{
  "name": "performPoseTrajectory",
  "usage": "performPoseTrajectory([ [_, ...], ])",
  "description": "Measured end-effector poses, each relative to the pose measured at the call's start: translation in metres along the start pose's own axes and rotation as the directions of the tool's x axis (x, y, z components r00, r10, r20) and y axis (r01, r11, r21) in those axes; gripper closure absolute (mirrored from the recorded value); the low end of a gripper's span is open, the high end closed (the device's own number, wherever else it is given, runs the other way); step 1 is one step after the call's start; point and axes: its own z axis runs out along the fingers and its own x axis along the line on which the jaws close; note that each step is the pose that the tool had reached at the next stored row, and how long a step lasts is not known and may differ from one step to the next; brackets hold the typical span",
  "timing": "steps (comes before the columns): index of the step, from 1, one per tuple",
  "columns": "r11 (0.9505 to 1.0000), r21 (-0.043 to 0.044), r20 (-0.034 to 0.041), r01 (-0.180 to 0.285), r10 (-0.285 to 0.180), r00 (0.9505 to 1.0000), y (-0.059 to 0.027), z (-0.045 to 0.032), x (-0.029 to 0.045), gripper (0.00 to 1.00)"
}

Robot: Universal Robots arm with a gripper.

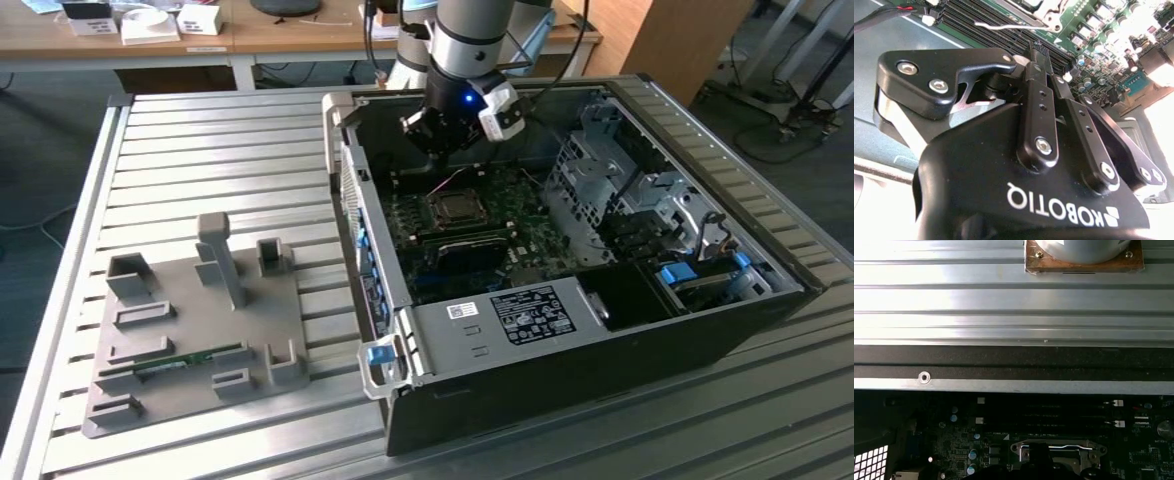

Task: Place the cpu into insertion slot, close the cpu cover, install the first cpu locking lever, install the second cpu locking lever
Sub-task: 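Install the first cpu locking lever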

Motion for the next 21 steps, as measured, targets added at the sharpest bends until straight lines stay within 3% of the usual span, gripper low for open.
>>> performPoseTrajectory([
  [12,1.0000,-0.0003,0.0002,0.000,0.000,1.0000,-0.0002,0.0031,-0.0078,0.89],
  [21,1.0000,-0.0003,0.0002,0.000,0.000,1.0000,0.0012,0.0047,-0.0092,0.89],
])
